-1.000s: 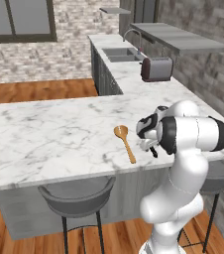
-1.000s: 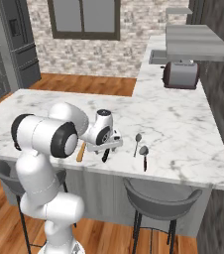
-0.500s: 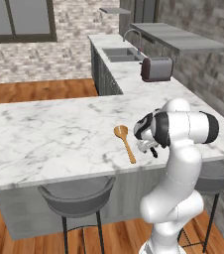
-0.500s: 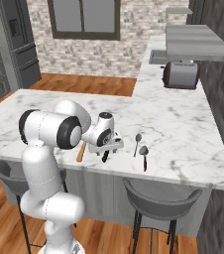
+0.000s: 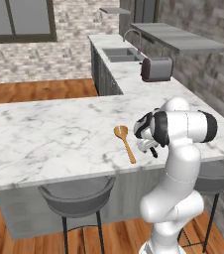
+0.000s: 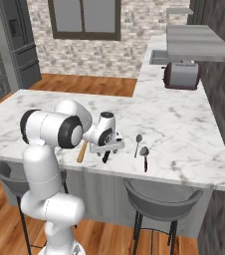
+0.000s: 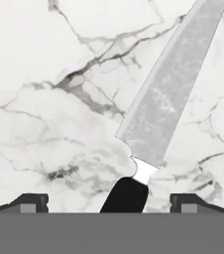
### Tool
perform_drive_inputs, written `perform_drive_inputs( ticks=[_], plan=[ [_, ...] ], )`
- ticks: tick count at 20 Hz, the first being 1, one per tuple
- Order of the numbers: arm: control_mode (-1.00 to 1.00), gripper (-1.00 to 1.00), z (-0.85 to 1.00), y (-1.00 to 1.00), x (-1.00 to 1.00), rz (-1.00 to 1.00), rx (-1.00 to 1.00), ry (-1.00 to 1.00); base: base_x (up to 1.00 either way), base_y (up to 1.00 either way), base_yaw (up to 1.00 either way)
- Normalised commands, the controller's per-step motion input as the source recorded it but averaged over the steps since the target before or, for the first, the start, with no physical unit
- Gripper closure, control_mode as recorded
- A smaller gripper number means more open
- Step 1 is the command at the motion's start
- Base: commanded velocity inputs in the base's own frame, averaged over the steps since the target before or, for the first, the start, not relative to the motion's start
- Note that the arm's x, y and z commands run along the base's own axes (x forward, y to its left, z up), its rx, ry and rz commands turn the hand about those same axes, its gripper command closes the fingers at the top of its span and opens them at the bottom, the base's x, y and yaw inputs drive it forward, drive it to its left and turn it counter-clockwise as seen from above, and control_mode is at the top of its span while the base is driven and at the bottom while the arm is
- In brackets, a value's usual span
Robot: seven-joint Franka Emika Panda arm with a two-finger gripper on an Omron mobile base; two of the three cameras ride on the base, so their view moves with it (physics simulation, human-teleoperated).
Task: Pick up the metallic utensils from the counter and place them in the open drawer. Make sure not to pick up any wooden utensils.
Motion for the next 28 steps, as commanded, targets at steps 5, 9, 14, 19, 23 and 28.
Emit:
perform_drive_inputs(
  ticks=[5, 9, 14, 19, 23, 28],
  plan=[
    [-1.00, 1.00, -0.49, 0.25, -0.19, 0.00, -0.02, -0.07, 0.00, 0.00, 0.00],
    [-1.00, 1.00, -0.29, 0.68, -0.39, 0.00, 0.00, 0.00, 0.00, 0.00, 0.00],
    [-1.00, 1.00, -0.24, 0.31, -0.10, 0.00, 0.00, 0.05, 0.00, 0.00, 0.00],
    [-1.00, 1.00, 0.00, 0.04, 0.11, 0.00, 0.00, 0.13, 0.00, 0.00, 0.00],
    [-1.00, 1.00, 0.38, -0.22, -0.08, -0.06, 0.00, -0.01, 0.00, 0.00, 0.00],
    [-1.00, 1.00, 1.00, -0.20, -0.56, 0.00, 0.00, -0.15, 0.00, 0.00, 0.00]
  ],
)
